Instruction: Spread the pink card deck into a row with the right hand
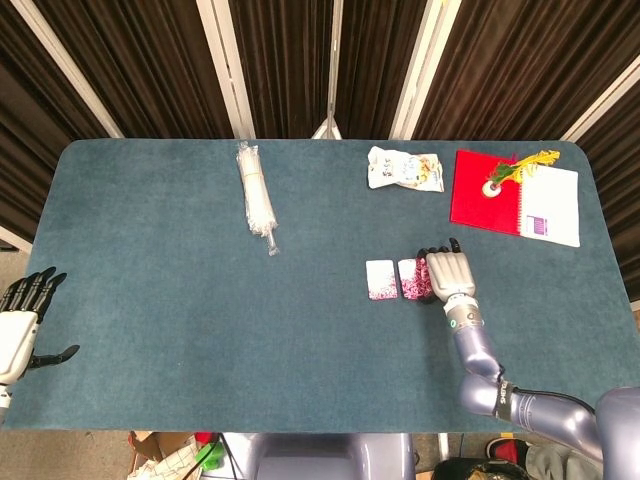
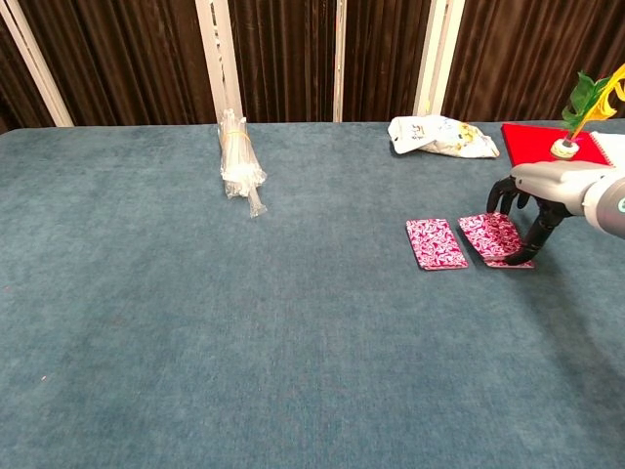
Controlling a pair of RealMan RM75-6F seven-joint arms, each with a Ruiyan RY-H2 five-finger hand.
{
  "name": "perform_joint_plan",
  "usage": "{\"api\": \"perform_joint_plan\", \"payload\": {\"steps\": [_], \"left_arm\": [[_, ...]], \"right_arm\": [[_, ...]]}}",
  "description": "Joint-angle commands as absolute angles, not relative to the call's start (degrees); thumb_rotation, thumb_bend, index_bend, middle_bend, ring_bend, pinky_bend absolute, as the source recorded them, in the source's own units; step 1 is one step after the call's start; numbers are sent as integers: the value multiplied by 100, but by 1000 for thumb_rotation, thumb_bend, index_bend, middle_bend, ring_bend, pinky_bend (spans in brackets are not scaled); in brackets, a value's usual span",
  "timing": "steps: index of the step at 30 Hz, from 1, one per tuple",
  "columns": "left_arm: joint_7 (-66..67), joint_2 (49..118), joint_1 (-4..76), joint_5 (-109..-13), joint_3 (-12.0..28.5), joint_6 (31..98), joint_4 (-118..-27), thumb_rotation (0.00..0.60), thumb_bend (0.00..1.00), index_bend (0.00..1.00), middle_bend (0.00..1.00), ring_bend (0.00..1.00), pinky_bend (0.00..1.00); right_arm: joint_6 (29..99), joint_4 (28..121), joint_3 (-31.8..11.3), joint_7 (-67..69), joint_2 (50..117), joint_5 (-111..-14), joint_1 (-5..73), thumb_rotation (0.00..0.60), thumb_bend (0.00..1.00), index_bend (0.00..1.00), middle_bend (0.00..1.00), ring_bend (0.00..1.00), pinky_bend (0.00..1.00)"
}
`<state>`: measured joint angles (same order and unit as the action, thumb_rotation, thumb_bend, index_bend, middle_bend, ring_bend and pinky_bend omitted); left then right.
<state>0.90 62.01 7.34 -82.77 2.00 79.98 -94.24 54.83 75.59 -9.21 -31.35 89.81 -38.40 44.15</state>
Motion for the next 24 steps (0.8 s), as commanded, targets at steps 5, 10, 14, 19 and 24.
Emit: {"api": "perform_joint_plan", "payload": {"steps": [5,10,14,19,24], "left_arm": [[83,6201,732,-8286,197,8005,-9425,600,0,0,0,0,0],[95,6205,730,-8294,199,8018,-9424,600,0,0,0,0,0],[113,6214,731,-8307,199,8030,-9422,600,0,0,0,0,0],[157,6229,728,-8317,200,8050,-9423,600,0,0,0,0,0],[183,6244,723,-8322,202,8070,-9420,600,0,0,0,0,0]], "right_arm": [[5653,7819,-944,-3018,8691,-4050,4279,600,211,550,510,243,0],[5791,8048,-908,-2919,8304,-4211,4098,600,211,550,510,243,0],[5797,8119,-864,-2796,8098,-4211,3937,600,211,550,510,243,0],[5703,8027,-778,-2667,8072,-4173,3789,600,211,550,510,243,0],[5610,7923,-735,-2612,8166,-4111,3723,600,211,495,501,235,0]]}}
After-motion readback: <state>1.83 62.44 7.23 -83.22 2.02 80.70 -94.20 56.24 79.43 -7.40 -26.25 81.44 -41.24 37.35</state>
